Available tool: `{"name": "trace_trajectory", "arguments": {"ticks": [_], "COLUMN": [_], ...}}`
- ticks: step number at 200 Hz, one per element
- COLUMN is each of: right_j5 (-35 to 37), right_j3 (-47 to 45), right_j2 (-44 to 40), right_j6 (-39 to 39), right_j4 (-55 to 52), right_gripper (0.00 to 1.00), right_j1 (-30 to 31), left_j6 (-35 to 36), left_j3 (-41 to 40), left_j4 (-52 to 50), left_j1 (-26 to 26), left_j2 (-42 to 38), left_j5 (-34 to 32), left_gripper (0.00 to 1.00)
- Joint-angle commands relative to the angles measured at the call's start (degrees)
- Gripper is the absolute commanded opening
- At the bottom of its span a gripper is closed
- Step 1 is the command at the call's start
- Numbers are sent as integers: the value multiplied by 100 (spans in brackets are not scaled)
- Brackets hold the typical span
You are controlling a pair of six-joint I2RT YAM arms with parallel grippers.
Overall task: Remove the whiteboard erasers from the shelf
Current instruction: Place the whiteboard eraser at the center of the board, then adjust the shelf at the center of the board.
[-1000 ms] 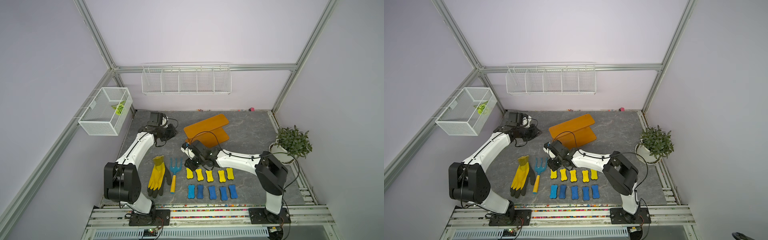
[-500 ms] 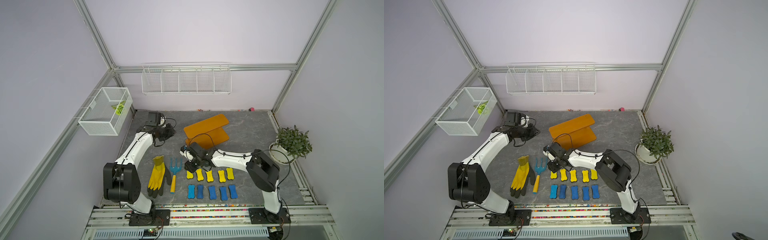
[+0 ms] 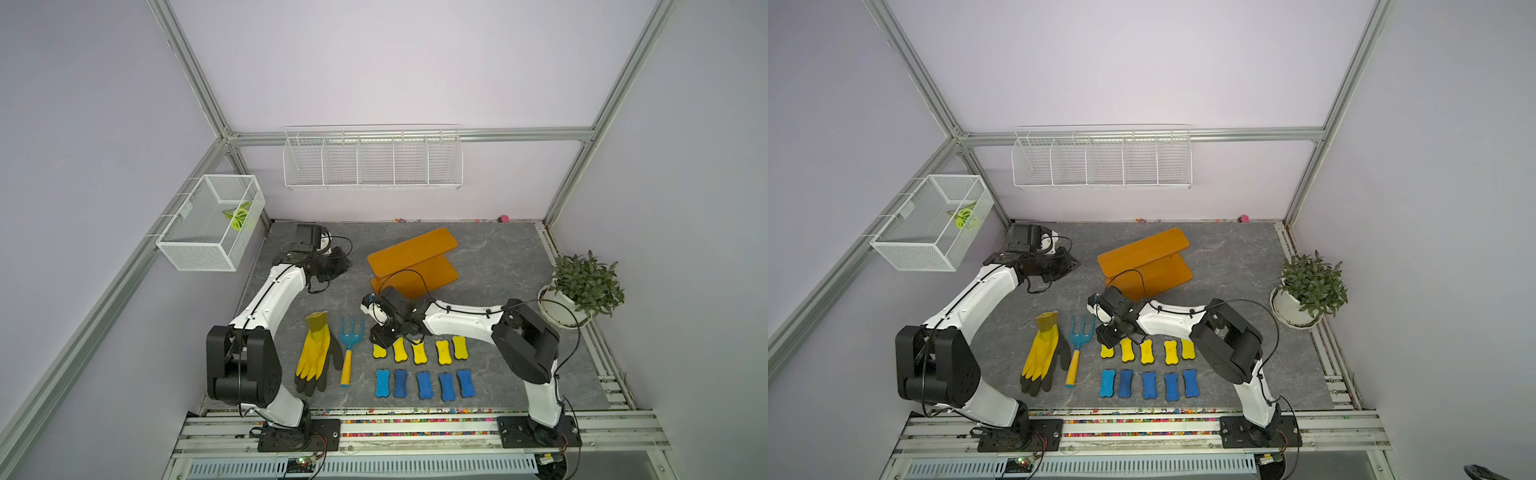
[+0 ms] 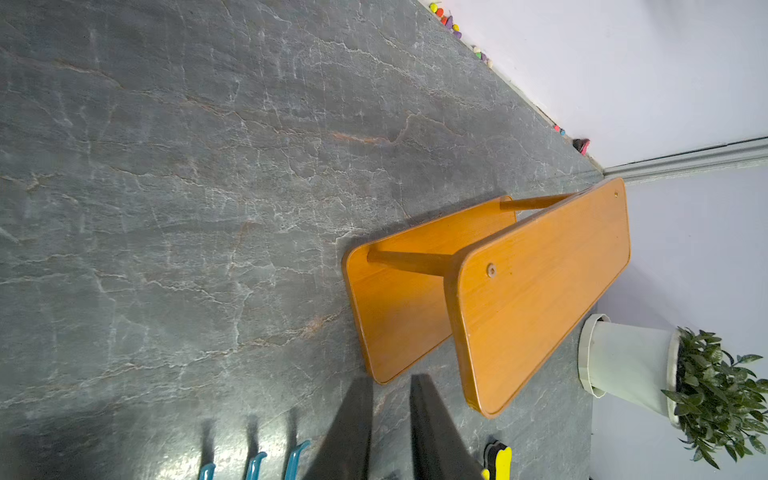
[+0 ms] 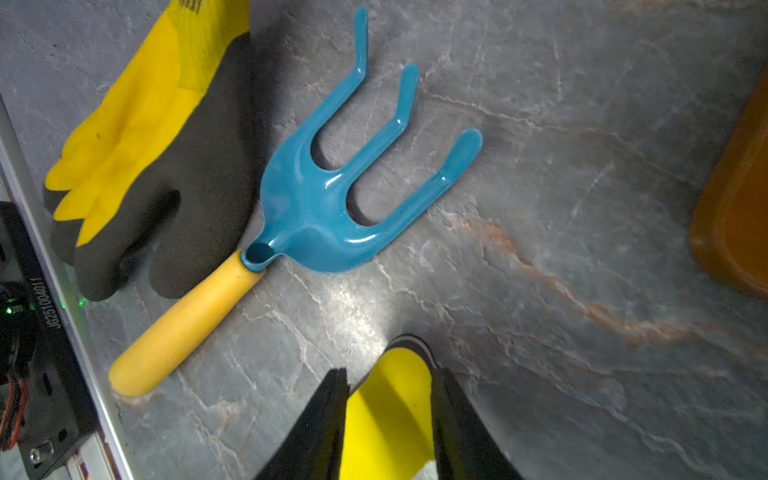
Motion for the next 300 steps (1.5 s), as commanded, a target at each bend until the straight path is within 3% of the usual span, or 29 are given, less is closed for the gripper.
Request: {"name": "trace_trajectory", "arguments": {"ticks": [1,115,176,238,300], "right_j5": [-82,-36,207,1192,701], "right_j3": [-175,-331,109,383,1797], "right_j2": [-154,-402,-1110,-1865,-775], "right_j6": [95,249,142,-245,-265], "right_j4": [-79,-29,-454,-591,-1060], "right_gripper": [40,41,44,46,52], "right_j1": [33,135,-20,-1502,-3072], "left_j6": [-6,-12,-150,-187,-311], "left_j3": [-75,-59,-101,-57,34], "left_j4": [61,78,245,167,98], "left_j1": [29,27,30,-267,-596], "left_j2": [-76,-43,-32,3,302], "left_j5": [64,153,508,543,446], "left_gripper": [23,23,23,31,27]}}
